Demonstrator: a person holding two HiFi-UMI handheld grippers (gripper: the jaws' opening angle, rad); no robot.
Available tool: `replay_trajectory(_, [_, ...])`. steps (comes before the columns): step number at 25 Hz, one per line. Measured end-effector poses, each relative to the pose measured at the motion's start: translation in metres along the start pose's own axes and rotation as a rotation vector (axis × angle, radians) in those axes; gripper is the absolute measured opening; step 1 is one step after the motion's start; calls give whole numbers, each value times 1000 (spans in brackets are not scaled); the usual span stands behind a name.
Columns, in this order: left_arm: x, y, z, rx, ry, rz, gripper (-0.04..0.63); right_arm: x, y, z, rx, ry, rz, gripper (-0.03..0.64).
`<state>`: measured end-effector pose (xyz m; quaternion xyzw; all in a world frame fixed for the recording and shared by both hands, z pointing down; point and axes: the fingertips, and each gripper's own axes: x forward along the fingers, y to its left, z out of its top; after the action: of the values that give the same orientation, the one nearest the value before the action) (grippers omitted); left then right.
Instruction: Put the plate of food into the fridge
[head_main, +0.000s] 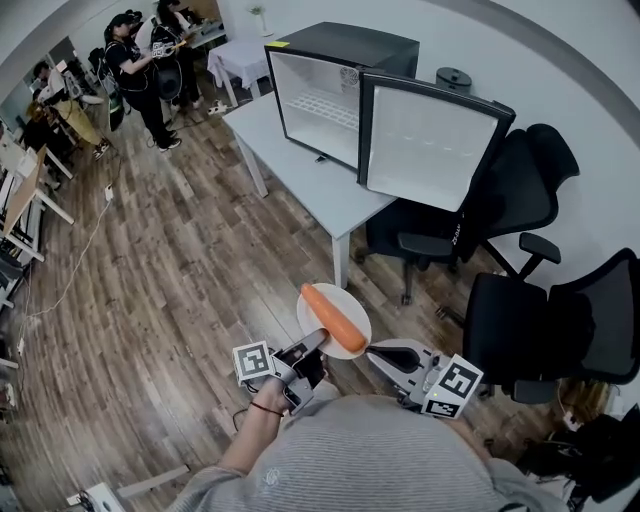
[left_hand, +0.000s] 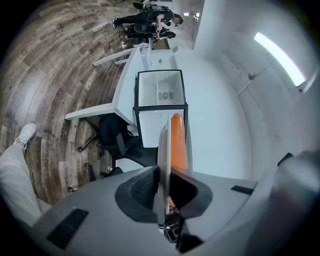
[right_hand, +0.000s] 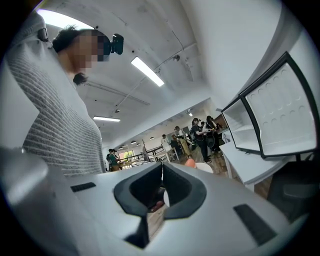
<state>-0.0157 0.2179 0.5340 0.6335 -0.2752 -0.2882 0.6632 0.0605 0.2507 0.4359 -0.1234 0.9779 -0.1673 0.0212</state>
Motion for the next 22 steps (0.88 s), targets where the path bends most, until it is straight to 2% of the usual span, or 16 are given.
replay_trajectory(13, [14,-25,167,1,22,-1,41,142,-76,52,-46,-14,-21,14])
replay_trajectory(22, [35,-32,248,6,58,-8,41,194,-112,59,-32,3,-63,14])
